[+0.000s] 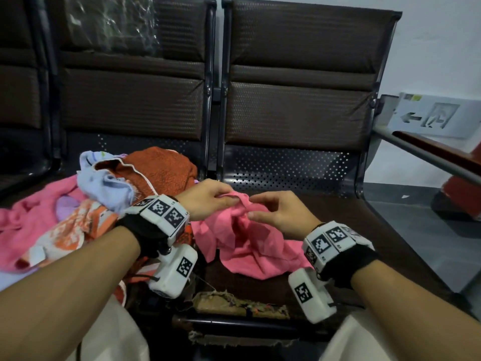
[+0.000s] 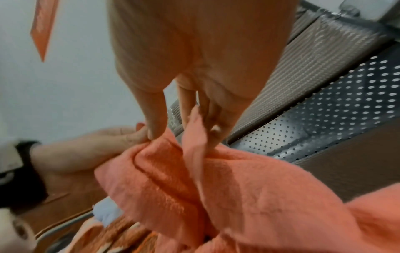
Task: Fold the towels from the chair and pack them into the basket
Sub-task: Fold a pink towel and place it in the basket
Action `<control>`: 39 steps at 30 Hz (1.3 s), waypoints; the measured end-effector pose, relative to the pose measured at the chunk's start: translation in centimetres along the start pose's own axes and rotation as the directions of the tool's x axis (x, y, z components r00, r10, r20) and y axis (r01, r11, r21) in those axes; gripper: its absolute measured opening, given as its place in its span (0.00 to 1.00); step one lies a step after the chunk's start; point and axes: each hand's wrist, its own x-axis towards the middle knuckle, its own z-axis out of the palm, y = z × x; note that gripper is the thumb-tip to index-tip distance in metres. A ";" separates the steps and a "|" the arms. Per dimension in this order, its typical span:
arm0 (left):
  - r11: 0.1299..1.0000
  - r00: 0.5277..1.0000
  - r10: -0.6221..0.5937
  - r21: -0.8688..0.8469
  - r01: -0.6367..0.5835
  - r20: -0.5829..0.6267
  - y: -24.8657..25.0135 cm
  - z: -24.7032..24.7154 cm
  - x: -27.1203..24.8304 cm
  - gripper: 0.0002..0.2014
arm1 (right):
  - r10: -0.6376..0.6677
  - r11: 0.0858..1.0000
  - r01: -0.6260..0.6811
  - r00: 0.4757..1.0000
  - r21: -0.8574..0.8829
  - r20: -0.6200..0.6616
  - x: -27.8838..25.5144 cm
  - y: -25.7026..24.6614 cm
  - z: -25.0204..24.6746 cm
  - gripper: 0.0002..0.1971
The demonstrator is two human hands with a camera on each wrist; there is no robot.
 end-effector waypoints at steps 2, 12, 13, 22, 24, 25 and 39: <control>1.000 0.999 0.008 0.003 -0.008 0.031 0.1 0.0 -0.2 0.12 | -0.030 0.995 0.027 0.999 -0.094 -0.024 0.4 -0.4 0.8 0.21; 0.997 0.973 -0.067 -0.062 0.055 -0.221 -1.6 -1.9 -1.0 0.06 | 0.019 0.989 -0.056 0.966 -0.138 -0.256 1.9 0.8 -1.0 0.07; 0.987 0.964 -0.079 -0.153 0.041 -0.255 -1.5 -1.8 -0.9 0.07 | 0.044 0.990 -0.078 0.961 -0.116 -0.274 1.9 1.0 -1.1 0.08; 0.709 0.938 -0.273 -0.704 0.044 -0.216 0.3 -0.7 -0.5 0.07 | 0.089 0.835 0.011 0.984 0.551 -0.154 0.8 -1.5 -0.9 0.09; 0.646 0.943 -0.300 -0.758 0.091 -0.142 0.8 -0.5 -0.6 0.11 | 0.055 0.837 -0.009 0.996 0.547 -0.068 0.4 -1.4 -0.9 0.14; 0.635 0.947 -0.296 -0.766 0.100 -0.122 0.9 -0.4 -0.7 0.12 | 0.030 0.902 0.000 0.998 0.432 -0.061 0.2 -1.2 -0.9 0.16; 0.737 0.963 -0.246 -0.667 0.110 -0.112 1.9 1.2 -0.6 0.04 | -0.257 0.956 0.220 0.948 -0.194 -0.189 0.7 -1.6 0.7 0.05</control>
